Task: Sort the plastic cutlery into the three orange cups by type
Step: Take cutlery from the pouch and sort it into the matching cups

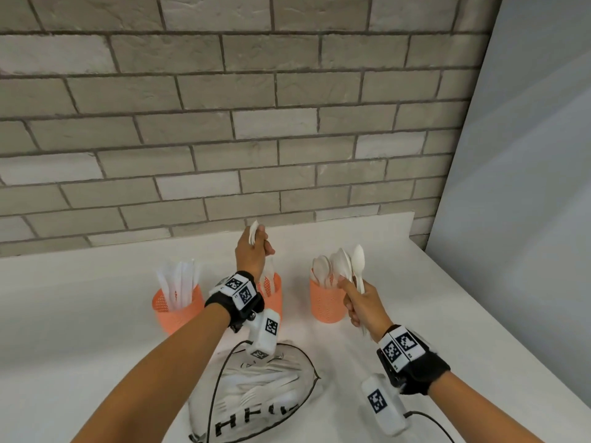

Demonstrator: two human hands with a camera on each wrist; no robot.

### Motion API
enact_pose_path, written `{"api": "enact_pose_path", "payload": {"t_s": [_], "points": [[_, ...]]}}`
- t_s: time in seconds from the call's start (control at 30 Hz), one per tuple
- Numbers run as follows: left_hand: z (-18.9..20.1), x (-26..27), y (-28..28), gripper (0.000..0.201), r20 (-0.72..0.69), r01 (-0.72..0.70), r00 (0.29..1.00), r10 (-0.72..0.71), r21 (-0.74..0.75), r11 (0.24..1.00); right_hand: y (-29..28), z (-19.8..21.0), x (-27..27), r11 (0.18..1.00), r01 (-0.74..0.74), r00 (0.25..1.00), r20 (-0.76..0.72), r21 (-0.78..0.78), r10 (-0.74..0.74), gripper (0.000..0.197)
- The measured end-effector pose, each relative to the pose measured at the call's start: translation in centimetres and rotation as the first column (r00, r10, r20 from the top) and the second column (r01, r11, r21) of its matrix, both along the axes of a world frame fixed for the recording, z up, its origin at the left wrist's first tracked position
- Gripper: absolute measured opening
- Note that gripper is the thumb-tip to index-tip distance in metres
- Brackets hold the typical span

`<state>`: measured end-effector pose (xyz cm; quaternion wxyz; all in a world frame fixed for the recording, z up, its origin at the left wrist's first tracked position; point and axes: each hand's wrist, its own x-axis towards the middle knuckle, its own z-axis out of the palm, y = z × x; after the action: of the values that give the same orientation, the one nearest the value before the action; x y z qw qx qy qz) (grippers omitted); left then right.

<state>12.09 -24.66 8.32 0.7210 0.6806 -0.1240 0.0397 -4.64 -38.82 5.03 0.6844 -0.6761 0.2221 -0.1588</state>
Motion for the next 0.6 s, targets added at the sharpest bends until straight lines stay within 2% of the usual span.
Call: {"api": "enact_pose_path", "payload": {"t_s": [0.1,0.23,0.3,0.4,0.5,0.6], "points": [[-2.1,0.2,-0.3,0.009,0.018,-0.013,1.000,0.011,0.077,0.997,-0.4,-0.5,0.2,1.000,0.005,1.000,0.015,-0.020,-0.005,0.026],[-4.0,0.4,-0.3,0.024,0.037,-0.068,0.997,0.062,0.216,0.974,-0.7,-1.0,0.5,0.999,-0.002,1.000,0.010,-0.046,0.002,0.026],[-4.7,0.7,-0.3,0.027,0.076,-0.063,0.996,0.038,0.351,0.934,-0.7,-1.4,0.7,0.998,0.001,1.000,0.015,-0.066,0.000,0.026],[-5.5,1.2,-0.3,0.029,0.177,-0.085,0.984,-0.029,0.601,0.795,-0.6,-1.8,1.0,0.991,0.022,1.000,0.025,-0.132,-0.019,0.031],[-5.7,1.0,-0.4,0.030,0.247,-0.135,0.965,-0.090,0.760,0.636,-0.7,-2.0,1.4,0.988,0.030,0.999,0.023,-0.154,-0.026,0.032],[-5.5,0.3,-0.7,0.045,0.259,-0.183,0.953,-0.158,0.907,0.380,-0.6,-2.0,1.7,0.980,0.022,0.999,0.029,-0.196,-0.016,0.024]]}}
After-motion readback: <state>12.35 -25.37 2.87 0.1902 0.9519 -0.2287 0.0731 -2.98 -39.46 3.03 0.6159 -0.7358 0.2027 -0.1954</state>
